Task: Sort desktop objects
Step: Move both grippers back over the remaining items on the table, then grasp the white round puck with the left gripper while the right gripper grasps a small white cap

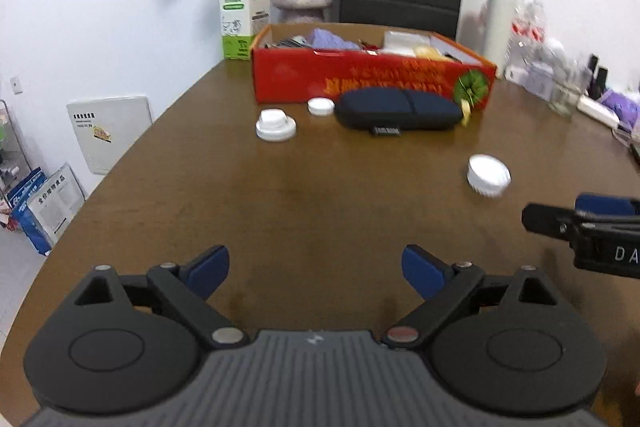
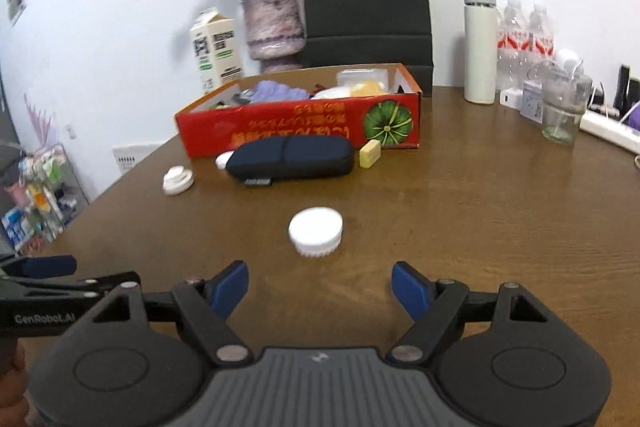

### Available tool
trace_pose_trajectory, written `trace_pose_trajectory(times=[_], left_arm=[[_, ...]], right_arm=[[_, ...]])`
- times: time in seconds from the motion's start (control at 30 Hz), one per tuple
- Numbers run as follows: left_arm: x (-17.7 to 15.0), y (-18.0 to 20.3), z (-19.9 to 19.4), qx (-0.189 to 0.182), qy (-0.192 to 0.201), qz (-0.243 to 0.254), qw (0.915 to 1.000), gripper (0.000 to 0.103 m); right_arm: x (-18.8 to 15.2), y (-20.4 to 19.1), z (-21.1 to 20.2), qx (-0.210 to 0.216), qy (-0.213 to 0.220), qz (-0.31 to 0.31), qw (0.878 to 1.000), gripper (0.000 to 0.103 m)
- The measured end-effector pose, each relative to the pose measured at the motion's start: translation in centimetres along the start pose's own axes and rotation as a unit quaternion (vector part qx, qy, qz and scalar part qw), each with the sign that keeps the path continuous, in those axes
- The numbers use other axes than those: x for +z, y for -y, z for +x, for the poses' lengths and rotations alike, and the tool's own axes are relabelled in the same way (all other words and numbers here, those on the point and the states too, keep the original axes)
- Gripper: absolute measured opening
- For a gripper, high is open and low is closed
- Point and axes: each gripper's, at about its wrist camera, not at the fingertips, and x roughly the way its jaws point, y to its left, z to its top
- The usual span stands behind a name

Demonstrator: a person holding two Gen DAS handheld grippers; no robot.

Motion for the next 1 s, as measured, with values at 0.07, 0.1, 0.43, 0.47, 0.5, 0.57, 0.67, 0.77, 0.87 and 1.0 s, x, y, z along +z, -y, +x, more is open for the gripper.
trace_pose_trajectory(times=[0.07, 0.1, 0.43, 0.47, 0.5, 0.57, 0.67, 0.77, 0.87, 1.0], left_arm=[[-0.1, 0.0, 0.2, 0.006, 0.000, 0.005, 1.0000, 0.095], [0.0, -0.2, 0.5, 0.009, -0.001, 0.003, 1.0000, 0.094], [3.0, -4.9, 3.4, 0.027, 0.006, -0.024, 0.9993, 0.095], [3.9, -5.4, 4.3, 0.005, 0.006, -0.025, 0.9996, 0.096], [4.9, -5.9, 5.3, -0.015, 0.005, -0.024, 0.9996, 0.096], [6.5, -6.4, 7.5, -0.025, -0.003, -0.025, 0.9994, 0.095], [8.0, -6.4, 10.0, -0.021, -0.001, -0.003, 0.9998, 0.088], [8.2, -6.6, 11.4, -0.050, 0.007, 0.002, 0.9987, 0.089], [8.3, -7.5, 12.2, -0.072, 0.006, -0.037, 0.9967, 0.088], [9.2, -7.3, 13.0, -0.093, 0.019, -0.020, 0.9952, 0.078]], right_arm=[[-0.5, -0.3, -0.3, -0.009, 0.007, -0.013, 1.000, 0.078], [-0.6, -0.4, -0.3, -0.010, 0.009, -0.013, 1.000, 0.078], [2.1, -4.0, 2.9, 0.058, -0.005, -0.085, 0.995, 0.066], [3.0, -4.6, 3.8, 0.073, -0.005, -0.091, 0.993, 0.065], [4.0, -5.1, 4.6, 0.088, -0.006, -0.091, 0.992, 0.064], [5.9, -5.8, 6.4, 0.121, -0.013, -0.085, 0.989, 0.060], [8.6, -6.8, 8.8, 0.146, -0.021, -0.072, 0.986, 0.056], [10.6, -8.0, 10.9, 0.169, -0.035, -0.076, 0.982, 0.056], [11.6, -9.8, 13.8, 0.182, -0.056, -0.087, 0.978, 0.056], [12.3, -11.5, 17.0, 0.183, -0.081, -0.105, 0.974, 0.051]])
